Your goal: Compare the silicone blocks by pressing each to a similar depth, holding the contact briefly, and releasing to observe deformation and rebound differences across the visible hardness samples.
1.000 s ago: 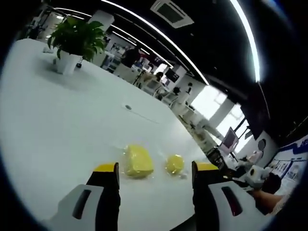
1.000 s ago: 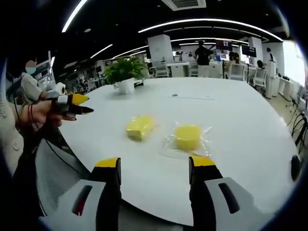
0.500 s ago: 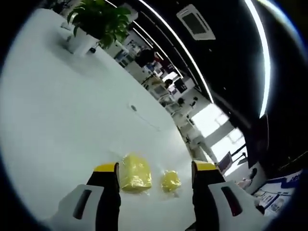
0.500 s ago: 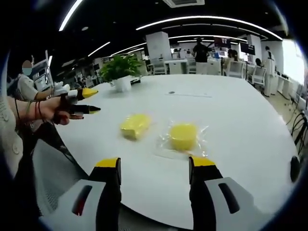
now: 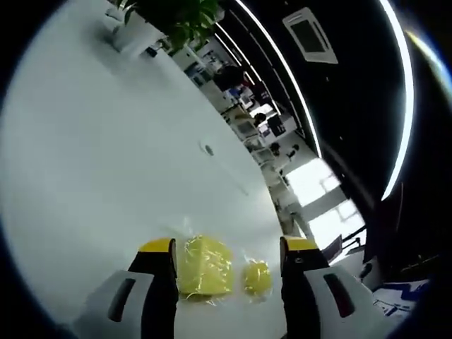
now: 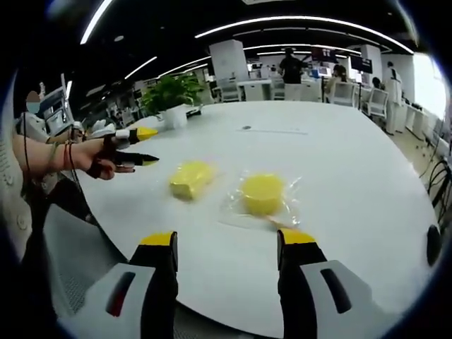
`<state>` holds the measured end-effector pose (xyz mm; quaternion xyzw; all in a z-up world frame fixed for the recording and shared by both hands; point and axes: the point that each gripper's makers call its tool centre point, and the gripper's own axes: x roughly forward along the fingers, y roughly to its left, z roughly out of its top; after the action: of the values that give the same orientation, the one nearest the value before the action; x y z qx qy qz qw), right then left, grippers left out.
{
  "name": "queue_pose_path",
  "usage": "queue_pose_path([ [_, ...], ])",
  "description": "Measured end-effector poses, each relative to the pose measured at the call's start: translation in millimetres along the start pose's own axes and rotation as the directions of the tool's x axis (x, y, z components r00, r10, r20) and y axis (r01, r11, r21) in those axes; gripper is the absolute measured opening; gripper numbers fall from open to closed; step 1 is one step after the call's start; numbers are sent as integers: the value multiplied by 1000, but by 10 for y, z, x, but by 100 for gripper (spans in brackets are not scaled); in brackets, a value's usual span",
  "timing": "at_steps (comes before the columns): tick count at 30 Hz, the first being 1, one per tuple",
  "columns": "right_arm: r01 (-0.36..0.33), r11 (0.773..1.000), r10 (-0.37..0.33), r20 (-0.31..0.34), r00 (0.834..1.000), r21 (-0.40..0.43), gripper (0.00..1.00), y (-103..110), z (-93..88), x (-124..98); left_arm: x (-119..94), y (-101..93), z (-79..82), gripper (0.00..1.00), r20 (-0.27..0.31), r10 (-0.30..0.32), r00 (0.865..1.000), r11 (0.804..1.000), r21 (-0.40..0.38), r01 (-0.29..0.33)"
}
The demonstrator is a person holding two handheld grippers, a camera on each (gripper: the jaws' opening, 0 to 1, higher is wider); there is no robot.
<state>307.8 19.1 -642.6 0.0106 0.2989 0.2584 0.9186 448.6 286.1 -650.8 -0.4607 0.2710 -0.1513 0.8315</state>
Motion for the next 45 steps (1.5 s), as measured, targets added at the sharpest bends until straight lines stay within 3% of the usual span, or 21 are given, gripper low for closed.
queue_pose_path([
  [22,18,1000,-18,-41,999,21,52,-183,-66,54,519,388,-187,52,-95,90,991,994,-51,-95],
  [28,25,999,-24,-51,998,26,51,-228,-96,59,633,443,-261,37,-118,99,988,993,-51,-105],
  [32,26,999,-24,-58,998,30,51,-242,-131,68,659,471,-277,24,-100,95,991,989,-107,-105],
  [36,27,999,-25,-69,997,30,50,-255,-162,75,679,496,-339,21,-113,93,989,987,-118,-107],
  [45,32,999,-29,-85,996,29,49,-286,-199,95,705,505,-306,12,-90,74,993,983,-160,-88],
])
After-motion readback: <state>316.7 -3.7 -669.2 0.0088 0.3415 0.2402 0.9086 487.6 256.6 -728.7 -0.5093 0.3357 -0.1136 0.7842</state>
